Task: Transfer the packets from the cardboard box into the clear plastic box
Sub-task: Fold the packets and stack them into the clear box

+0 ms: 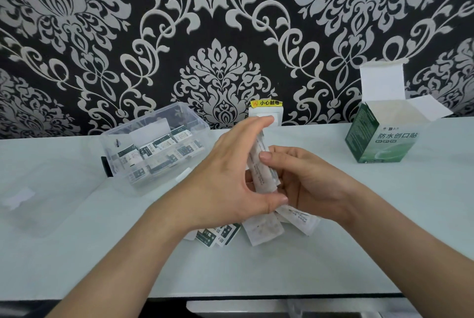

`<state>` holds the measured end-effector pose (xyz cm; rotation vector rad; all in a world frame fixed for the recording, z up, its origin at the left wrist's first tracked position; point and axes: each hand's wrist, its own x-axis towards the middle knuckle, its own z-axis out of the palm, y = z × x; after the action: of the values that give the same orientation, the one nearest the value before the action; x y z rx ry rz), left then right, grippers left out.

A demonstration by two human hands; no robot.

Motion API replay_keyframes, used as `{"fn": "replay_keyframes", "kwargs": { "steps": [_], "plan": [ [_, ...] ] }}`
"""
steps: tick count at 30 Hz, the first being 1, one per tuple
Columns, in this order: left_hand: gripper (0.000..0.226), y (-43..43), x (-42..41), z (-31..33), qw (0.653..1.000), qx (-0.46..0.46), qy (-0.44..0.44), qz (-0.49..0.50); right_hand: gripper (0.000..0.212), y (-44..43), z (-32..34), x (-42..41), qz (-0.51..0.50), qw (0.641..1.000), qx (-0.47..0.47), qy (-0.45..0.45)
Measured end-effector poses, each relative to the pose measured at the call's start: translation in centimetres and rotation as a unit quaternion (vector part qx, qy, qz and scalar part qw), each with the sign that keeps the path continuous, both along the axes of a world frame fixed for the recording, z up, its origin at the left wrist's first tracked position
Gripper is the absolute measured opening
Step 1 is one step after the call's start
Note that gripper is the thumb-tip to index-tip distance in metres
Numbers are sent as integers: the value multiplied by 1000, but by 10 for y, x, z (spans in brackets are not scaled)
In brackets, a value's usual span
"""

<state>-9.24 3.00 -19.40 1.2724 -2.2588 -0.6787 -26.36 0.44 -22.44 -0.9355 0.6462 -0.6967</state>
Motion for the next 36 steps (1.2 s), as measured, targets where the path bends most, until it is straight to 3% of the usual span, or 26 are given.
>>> {"fn": "replay_keyframes", "kwargs": {
  "steps": [7, 19, 22, 24, 28, 32, 36],
  "plan": [
    [93, -2, 6, 3, 1000, -11, -2, 5, 71, -5, -7, -3, 24, 1000, -1, -10],
    [90, 0, 3, -3, 998, 21, -66, -5, 83, -4, -10, 0, 56, 998, -7, -21],
    [86, -4, 11, 3, 993, 106, 52, -22, 75, -4, -8, -1, 88, 996, -18, -24],
    [65, -11, 22, 5, 973, 168, 155, -47, 65, -2, -5, -2, 130, 990, -26, -45],
    [27, -18, 33, 5, 947, 202, 244, -46, 54, 1, -3, -1, 180, 980, 1, -82],
    [21, -19, 31, 4, 963, 146, 227, 21, 67, 0, -1, -3, 152, 988, -20, -35],
    [29, -15, 27, 3, 982, 45, 178, 50, 66, -2, 4, -8, 148, 989, -25, -13]
  ]
}}
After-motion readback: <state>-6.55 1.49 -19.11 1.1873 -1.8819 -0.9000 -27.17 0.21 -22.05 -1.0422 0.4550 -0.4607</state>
